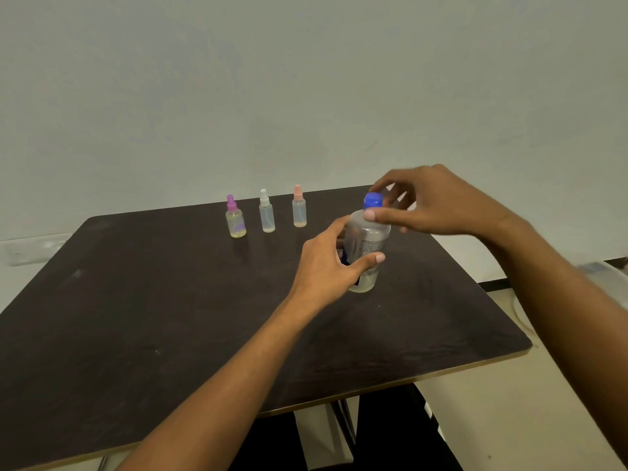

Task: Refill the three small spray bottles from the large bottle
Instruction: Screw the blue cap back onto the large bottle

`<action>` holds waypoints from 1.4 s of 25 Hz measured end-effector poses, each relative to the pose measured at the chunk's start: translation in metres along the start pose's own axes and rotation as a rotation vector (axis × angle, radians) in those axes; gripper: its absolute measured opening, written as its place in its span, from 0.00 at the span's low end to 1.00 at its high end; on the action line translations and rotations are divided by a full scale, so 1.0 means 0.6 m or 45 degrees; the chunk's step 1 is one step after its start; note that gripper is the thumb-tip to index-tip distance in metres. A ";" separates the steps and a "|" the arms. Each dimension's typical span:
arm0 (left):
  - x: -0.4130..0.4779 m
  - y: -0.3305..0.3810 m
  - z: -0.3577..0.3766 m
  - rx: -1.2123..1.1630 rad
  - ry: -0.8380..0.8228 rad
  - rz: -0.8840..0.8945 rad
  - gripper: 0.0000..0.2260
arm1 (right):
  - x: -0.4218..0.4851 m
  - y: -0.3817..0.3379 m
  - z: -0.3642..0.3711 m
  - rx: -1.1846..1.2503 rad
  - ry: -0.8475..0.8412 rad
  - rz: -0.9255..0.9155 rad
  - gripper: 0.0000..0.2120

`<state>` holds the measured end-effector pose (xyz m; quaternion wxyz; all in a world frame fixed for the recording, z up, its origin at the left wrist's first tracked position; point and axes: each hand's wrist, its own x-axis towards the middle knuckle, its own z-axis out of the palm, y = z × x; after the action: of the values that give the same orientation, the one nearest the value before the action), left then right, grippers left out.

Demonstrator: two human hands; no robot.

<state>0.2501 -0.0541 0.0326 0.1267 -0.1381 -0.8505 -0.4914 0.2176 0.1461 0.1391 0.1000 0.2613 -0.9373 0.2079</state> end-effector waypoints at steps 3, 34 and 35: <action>0.009 -0.005 0.004 -0.012 0.010 -0.003 0.34 | -0.027 0.011 0.041 0.210 0.042 0.097 0.36; 0.396 -0.152 0.151 -0.041 -0.022 -0.193 0.29 | 0.249 0.289 0.141 0.422 0.168 0.291 0.29; 0.400 -0.158 0.154 -0.047 -0.020 -0.191 0.29 | 0.251 0.292 0.143 0.424 0.166 0.288 0.29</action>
<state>-0.0147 0.0073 -0.0039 0.0803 -0.0800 -0.8502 -0.5142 -0.0095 0.1769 0.0476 0.0918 0.1534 -0.9048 0.3864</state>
